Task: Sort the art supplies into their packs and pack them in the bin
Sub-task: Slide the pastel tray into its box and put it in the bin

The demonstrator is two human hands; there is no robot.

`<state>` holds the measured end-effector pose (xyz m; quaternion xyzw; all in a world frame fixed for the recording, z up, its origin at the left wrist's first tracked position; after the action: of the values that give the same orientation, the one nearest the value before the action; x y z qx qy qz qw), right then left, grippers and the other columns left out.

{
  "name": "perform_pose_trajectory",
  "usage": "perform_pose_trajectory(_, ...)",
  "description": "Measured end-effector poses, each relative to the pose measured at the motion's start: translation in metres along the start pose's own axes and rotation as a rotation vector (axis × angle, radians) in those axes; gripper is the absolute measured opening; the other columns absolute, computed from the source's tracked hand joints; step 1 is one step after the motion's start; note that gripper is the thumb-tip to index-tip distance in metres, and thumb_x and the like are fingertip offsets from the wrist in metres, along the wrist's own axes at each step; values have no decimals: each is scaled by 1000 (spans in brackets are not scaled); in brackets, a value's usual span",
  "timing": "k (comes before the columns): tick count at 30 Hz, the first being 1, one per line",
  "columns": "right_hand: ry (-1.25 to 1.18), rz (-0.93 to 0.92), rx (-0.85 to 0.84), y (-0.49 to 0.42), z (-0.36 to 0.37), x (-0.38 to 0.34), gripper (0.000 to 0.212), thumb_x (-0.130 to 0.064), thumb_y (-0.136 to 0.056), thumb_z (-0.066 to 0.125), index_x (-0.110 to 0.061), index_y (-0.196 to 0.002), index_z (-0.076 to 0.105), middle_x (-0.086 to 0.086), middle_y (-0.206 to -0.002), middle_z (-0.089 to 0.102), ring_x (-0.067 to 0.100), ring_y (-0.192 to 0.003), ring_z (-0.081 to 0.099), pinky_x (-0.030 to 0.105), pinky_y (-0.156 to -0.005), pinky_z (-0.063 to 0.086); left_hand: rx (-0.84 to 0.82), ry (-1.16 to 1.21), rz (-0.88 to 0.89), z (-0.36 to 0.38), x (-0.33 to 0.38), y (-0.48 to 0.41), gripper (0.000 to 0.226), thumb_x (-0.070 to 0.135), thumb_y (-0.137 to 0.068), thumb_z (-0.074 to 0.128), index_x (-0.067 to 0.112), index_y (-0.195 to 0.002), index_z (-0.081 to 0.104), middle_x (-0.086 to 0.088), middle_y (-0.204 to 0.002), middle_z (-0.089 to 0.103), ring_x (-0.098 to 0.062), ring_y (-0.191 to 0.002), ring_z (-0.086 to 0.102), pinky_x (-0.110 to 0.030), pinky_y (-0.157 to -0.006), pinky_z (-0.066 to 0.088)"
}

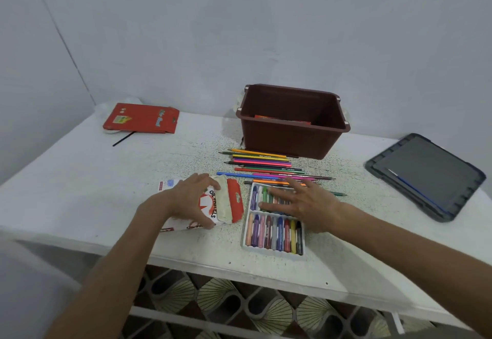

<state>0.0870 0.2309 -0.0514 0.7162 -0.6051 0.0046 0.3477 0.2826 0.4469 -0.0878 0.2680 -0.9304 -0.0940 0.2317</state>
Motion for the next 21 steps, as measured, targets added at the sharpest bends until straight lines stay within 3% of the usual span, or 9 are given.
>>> perform_pose_trajectory(4, 197, -137, 30, -10, -20, -6, 127, -36, -81, 76, -44, -141, -35, 2, -159, -26, 41, -145, -17, 63, -117, 10, -15, 23, -9, -2, 1, 0, 90, 51, -59, 87, 44, -128, 30, 9, -135, 30, -14, -120, 33, -43, -107, 38)
perform_pose_trajectory(10, 310, -227, 79, -28, -35, -20, 139, -41, -70, 84, -40, -143, -33, 2, -160, -24, 39, -147, -12, 61, -118, 10, -15, 5, -15, -3, 3, 0, 93, 49, -61, 87, 39, -134, 31, 7, -139, 29, -14, -122, 30, -43, -108, 35)
perform_pose_trajectory(16, 260, -273, 97, -17, -33, -23, 137, -60, -66, 81, -36, -148, -25, 7, -164, -4, 38, -147, 6, 57, -119, 9, 9, 14, -2, -2, 3, 2, 91, 48, -61, 87, 37, -133, 32, 8, -136, 31, -14, -121, 30, -43, -108, 35)
perform_pose_trajectory(21, 88, -216, 22, -3, -24, -17, 136, -70, -61, 77, -29, -153, -15, 12, -160, 11, 38, -143, 18, 53, -116, 22, 11, 35, 3, -2, 4, 5, 92, 48, -60, 88, 39, -133, 32, 14, -129, 28, -12, -119, 32, -40, -106, 38)
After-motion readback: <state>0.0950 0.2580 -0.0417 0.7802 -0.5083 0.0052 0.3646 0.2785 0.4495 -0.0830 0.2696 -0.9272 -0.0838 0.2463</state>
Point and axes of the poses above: each hand's wrist, its own y-axis away from the middle knuckle, its own z-axis out of the palm, x = y × z, the point moved 2 cm from there along -y, towards the middle knuckle
